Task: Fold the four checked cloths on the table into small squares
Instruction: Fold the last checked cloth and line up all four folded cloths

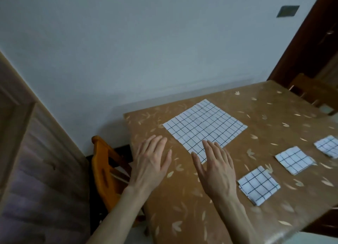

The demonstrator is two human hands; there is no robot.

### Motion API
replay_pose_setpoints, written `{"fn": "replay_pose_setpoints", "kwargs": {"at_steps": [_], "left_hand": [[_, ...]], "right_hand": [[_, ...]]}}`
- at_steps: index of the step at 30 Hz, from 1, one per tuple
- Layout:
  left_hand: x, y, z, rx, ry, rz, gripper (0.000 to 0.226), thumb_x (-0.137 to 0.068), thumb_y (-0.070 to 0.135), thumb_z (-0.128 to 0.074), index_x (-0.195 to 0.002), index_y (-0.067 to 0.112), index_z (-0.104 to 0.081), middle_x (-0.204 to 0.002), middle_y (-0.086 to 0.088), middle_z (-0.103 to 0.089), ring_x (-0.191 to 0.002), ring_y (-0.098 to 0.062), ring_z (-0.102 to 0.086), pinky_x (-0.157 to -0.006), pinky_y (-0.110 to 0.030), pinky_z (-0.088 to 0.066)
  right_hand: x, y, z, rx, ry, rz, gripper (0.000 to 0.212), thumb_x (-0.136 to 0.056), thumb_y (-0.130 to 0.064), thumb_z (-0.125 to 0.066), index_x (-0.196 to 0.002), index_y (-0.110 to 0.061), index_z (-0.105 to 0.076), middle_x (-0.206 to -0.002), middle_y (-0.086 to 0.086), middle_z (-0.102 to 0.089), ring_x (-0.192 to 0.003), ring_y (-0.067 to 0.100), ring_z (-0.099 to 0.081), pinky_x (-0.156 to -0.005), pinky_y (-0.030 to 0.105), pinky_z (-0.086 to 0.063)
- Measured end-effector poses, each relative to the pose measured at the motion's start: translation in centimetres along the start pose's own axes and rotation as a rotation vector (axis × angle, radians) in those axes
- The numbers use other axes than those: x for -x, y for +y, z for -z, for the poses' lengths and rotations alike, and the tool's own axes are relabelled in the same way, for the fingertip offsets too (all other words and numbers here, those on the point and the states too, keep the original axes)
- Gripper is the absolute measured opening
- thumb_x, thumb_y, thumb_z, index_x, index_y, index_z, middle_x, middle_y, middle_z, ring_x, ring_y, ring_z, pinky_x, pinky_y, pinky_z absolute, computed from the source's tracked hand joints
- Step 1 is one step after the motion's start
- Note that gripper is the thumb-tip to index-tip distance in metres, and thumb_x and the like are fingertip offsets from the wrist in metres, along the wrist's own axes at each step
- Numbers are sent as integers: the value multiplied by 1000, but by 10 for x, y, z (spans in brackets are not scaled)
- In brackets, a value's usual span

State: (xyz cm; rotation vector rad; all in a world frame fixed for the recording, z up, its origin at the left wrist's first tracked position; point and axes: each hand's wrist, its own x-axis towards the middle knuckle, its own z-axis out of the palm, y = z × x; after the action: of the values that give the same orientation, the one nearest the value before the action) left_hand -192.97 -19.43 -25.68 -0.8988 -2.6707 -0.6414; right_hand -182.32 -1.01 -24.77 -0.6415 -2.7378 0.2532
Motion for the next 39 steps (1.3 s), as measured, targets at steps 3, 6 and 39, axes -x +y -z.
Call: {"fn": "replay_pose_setpoints", "kwargs": {"at_steps": [3, 6, 39], "left_hand": [[-31, 2, -36, 8, -4, -27, 52, -108, 48, -34, -142, 17, -57, -146, -1, -57, -141, -19, -45, -120, -42, -33], [-63, 9, -77, 38, -20, -48, 48, -107, 44, -37, -139, 15, -59, -142, -3, -59, -138, -19, -47, -118, -38, -32], [-110, 3, -328, -338, -560, 80, 70, -105, 57, -14, -151, 15, -45, -144, -12, -56, -133, -29, -51, -109, -45, -43]], "right_hand": [[-24, 24, -21, -4, -16, -30, 74, -103, -68, -27, -153, -18, -48, -154, 4, -54, -148, 22, -42, -123, 44, -32], [-50, 54, -48, -15, -31, -59, 75, -103, -68, -26, -153, -17, -48, -153, 4, -54, -147, 23, -44, -123, 44, -33], [-176, 209, -293, -34, -450, 120, 71, -100, -68, -9, -162, -35, -20, -173, -3, -8, -160, 27, 1, -129, 48, -3]]}}
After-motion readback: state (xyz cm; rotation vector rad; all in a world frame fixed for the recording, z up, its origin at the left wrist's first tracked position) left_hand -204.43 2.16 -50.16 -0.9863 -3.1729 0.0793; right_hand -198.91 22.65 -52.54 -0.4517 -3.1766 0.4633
